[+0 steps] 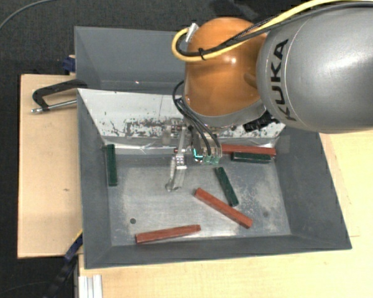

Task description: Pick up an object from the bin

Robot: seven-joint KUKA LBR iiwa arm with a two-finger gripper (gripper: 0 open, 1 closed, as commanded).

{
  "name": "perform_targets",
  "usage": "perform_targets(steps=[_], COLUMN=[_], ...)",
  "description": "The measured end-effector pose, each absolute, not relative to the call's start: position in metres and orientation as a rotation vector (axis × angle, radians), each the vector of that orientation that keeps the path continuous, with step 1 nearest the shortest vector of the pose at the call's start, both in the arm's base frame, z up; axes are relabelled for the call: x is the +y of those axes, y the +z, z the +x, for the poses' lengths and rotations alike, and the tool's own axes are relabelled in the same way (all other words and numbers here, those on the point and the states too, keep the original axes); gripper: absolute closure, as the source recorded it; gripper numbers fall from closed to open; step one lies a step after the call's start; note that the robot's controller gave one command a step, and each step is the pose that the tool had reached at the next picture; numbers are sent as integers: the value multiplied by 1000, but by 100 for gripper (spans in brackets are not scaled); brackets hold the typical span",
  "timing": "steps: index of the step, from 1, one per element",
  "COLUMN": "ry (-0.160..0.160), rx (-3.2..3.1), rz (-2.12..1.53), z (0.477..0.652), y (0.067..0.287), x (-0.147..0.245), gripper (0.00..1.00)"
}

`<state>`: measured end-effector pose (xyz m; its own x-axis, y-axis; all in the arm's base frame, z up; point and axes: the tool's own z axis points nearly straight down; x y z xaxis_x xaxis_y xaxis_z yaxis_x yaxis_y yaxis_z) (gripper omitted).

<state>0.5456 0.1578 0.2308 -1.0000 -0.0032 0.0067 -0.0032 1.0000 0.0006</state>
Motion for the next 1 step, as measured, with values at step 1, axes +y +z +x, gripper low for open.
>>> perform_targets(steps=[1], ry=[0], rx=[-3136], rz=[-37], z=[588], y=[66], x=[146], gripper=[0])
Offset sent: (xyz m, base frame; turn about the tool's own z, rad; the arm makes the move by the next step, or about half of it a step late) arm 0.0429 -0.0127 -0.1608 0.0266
